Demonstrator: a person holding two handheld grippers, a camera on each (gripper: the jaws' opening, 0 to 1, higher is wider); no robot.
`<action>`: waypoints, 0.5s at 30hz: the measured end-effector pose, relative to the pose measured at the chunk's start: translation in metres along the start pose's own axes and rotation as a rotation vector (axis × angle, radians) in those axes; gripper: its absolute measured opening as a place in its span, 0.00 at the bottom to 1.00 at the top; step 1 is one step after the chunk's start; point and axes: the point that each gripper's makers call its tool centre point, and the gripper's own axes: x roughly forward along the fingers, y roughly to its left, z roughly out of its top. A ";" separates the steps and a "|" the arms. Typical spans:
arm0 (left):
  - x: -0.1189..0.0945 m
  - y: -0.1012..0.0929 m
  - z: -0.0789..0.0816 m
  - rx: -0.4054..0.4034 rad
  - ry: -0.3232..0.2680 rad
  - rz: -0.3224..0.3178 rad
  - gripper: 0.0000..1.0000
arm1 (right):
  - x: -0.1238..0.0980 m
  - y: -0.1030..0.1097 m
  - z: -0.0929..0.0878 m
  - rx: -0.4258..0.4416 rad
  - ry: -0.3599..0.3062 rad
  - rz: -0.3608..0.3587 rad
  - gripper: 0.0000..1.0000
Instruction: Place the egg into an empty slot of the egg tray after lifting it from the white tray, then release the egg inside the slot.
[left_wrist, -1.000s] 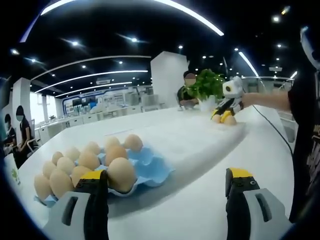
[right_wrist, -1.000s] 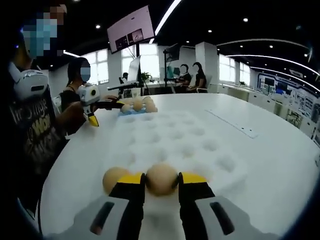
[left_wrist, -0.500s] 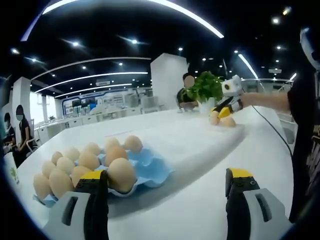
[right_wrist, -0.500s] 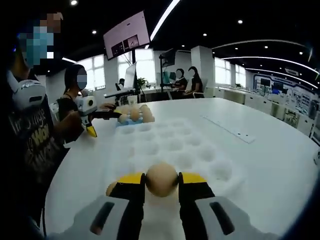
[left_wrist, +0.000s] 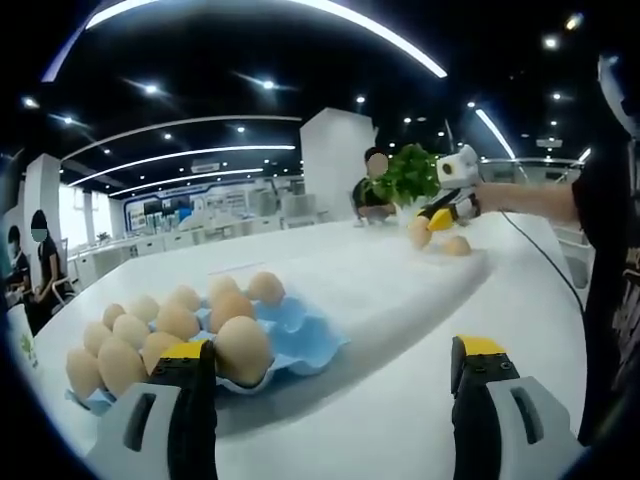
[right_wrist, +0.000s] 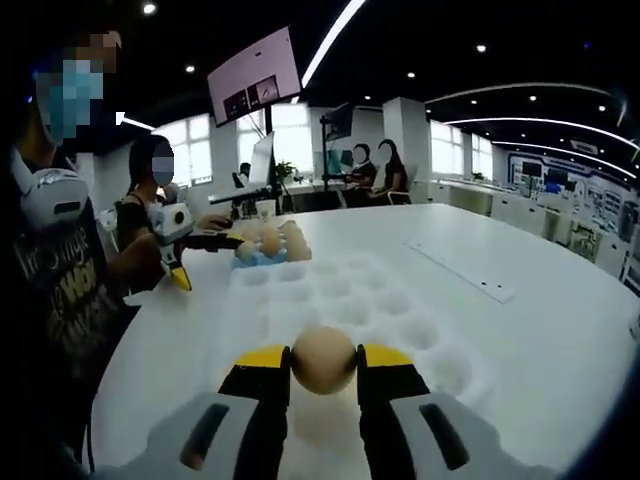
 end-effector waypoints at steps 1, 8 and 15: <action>0.000 0.000 0.000 0.000 0.000 -0.001 1.00 | 0.001 0.000 0.001 -0.001 0.001 0.003 0.27; 0.000 -0.001 0.001 -0.004 -0.004 -0.005 1.00 | 0.014 0.002 0.009 -0.022 0.003 0.013 0.27; 0.000 -0.001 0.001 -0.008 -0.011 -0.008 1.00 | 0.030 0.008 0.019 -0.022 -0.013 0.037 0.27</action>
